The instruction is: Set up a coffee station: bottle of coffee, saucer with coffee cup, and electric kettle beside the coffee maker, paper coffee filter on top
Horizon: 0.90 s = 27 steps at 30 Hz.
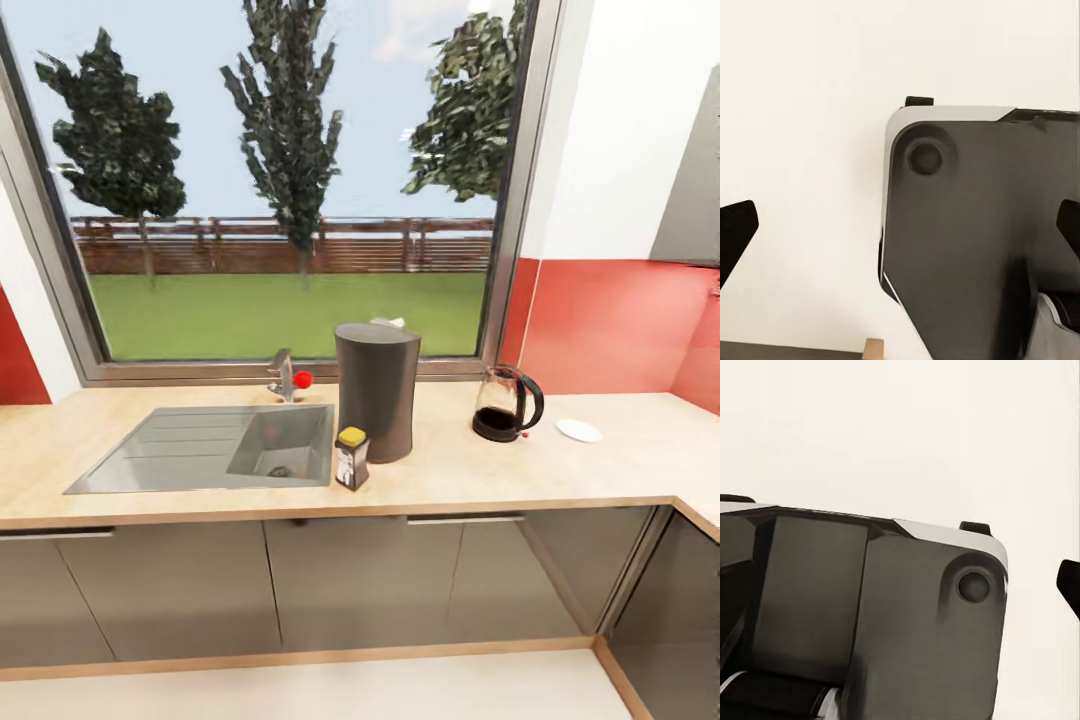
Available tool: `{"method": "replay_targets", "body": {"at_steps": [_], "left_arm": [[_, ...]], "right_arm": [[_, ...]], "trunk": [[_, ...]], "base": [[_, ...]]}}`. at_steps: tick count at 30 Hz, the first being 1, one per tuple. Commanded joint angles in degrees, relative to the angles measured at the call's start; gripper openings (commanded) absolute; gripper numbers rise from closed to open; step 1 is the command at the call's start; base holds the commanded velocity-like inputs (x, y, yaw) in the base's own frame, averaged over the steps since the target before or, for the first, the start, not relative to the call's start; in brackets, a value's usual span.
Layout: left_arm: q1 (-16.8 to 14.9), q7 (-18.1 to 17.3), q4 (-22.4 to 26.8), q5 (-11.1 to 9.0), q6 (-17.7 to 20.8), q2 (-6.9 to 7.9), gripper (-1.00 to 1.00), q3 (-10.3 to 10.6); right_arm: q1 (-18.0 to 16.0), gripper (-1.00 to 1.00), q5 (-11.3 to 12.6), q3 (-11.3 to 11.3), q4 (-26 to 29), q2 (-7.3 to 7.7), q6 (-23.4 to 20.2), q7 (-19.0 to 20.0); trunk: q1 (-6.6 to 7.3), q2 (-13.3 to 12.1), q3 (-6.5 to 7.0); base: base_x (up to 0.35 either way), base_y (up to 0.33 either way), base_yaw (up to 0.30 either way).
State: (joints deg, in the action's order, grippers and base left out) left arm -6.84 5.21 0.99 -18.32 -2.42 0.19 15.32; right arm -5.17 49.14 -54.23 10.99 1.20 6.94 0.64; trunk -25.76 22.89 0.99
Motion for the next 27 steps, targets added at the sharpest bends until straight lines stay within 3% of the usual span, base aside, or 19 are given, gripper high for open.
{"method": "replay_targets", "body": {"at_steps": [1,27], "left_arm": [[-0.01,0.15,-0.02,-0.49,-0.14,-0.01,1.0,0.47],[0.0,0.15,0.06,-0.56,-0.21,-0.1,1.0,0.42]], "right_arm": [[-0.02,1.0,0.61,-0.44,0.03,0.04,0.18,0.07],[-0.01,1.0,0.61,-0.43,-0.01,0.04,0.18,0.07]], "trunk": [[-0.02,0.03,-0.02],[-0.02,0.03,-0.02]], "base": [[0.003,-0.269,0.0],[0.0,-0.27,0.007]]}}
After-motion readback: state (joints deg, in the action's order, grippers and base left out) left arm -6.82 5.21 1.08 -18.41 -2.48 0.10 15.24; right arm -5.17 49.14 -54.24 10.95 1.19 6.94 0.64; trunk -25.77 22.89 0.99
